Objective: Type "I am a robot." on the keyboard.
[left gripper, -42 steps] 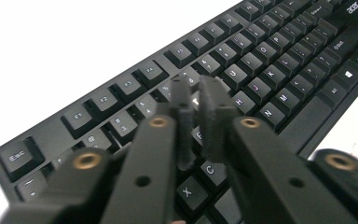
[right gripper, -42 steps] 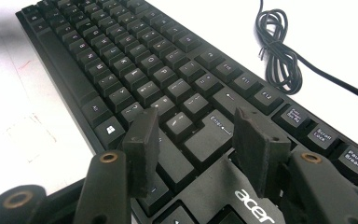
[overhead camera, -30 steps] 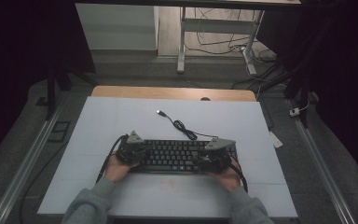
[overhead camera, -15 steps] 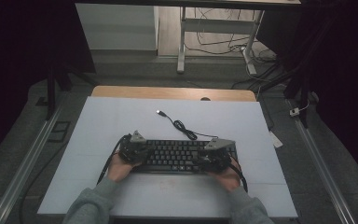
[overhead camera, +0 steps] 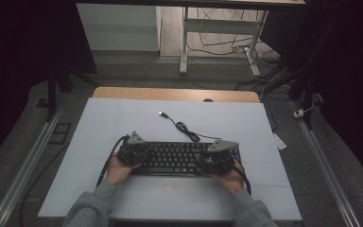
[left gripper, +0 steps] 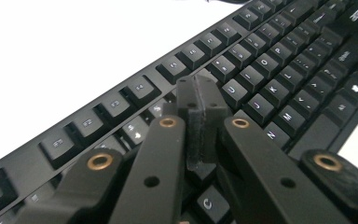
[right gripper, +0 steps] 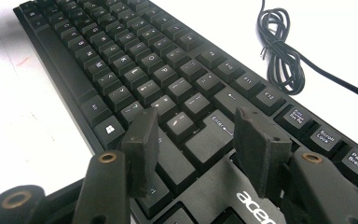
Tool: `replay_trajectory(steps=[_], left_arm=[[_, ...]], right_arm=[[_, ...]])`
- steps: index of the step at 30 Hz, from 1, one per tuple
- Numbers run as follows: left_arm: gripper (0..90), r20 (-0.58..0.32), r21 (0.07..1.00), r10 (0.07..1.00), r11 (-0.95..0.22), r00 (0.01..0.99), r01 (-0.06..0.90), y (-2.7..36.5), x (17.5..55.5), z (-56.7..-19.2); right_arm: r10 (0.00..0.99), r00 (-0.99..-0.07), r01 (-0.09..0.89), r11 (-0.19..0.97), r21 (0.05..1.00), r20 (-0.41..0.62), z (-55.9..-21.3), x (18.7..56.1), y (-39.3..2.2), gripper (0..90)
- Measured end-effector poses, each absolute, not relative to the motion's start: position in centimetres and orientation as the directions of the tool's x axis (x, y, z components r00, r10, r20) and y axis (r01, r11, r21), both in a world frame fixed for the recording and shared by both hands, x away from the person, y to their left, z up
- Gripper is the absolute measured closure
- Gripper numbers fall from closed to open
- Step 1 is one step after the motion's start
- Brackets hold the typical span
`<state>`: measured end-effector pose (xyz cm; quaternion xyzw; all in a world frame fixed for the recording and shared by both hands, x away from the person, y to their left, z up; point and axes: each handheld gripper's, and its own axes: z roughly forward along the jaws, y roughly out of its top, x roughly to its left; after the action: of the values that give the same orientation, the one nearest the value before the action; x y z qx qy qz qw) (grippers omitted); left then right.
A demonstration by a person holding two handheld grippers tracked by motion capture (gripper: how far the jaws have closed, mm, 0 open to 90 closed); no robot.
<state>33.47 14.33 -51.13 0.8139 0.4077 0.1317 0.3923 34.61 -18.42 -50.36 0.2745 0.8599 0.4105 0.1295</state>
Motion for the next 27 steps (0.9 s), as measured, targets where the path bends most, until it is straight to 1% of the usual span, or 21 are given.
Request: replay_trajectory(steps=[2, 3, 4, 9, 11, 13, 19, 27], left_arm=[[86.7, -0.120, 0.749, 0.767, -0.347, 0.630, 0.565, 14.8, 33.2, -50.9], [84.0, -0.130, 0.750, 0.764, -0.341, 0.632, 0.567, 15.0, 33.1, -50.8], [79.8, -0.143, 0.749, 0.761, -0.335, 0.633, 0.571, 15.2, 33.0, -50.7], [52.7, -0.148, 0.745, 0.773, -0.323, 0.617, 0.583, 15.8, 32.2, -50.3], [46.1, -0.142, 0.743, 0.780, -0.324, 0.610, 0.586, 16.0, 31.8, -50.2], [43.0, -0.147, 0.744, 0.782, -0.316, 0.605, 0.589, 16.3, 31.5, -50.2], [38.8, -0.167, 0.745, 0.787, -0.294, 0.594, 0.599, 17.0, 31.0, -50.1], [37.4, -0.163, 0.749, 0.803, -0.278, 0.574, 0.602, 18.3, 29.5, -50.5]], right_arm=[[0.579, -0.815, 0.366, 0.512, 0.777, 0.003, -50.3, 34.6, -18.5, 50.5], [0.578, -0.816, 0.366, 0.509, 0.779, 0.006, -50.4, 34.6, -18.5, 50.4], [0.579, -0.815, 0.367, 0.509, 0.779, 0.006, -50.4, 34.6, -18.5, 50.4], [0.581, -0.814, 0.368, 0.511, 0.777, 0.003, -50.4, 34.7, -18.5, 50.2], [0.582, -0.813, 0.368, 0.511, 0.777, 0.002, -50.4, 34.7, -18.5, 50.2], [0.582, -0.813, 0.369, 0.511, 0.777, 0.003, -50.4, 34.7, -18.5, 50.1], [0.585, -0.811, 0.368, 0.510, 0.777, 0.000, -50.4, 34.7, -18.6, 50.1], [0.587, -0.809, 0.366, 0.502, 0.783, 0.002, -50.3, 34.7, -18.8, 50.1]])
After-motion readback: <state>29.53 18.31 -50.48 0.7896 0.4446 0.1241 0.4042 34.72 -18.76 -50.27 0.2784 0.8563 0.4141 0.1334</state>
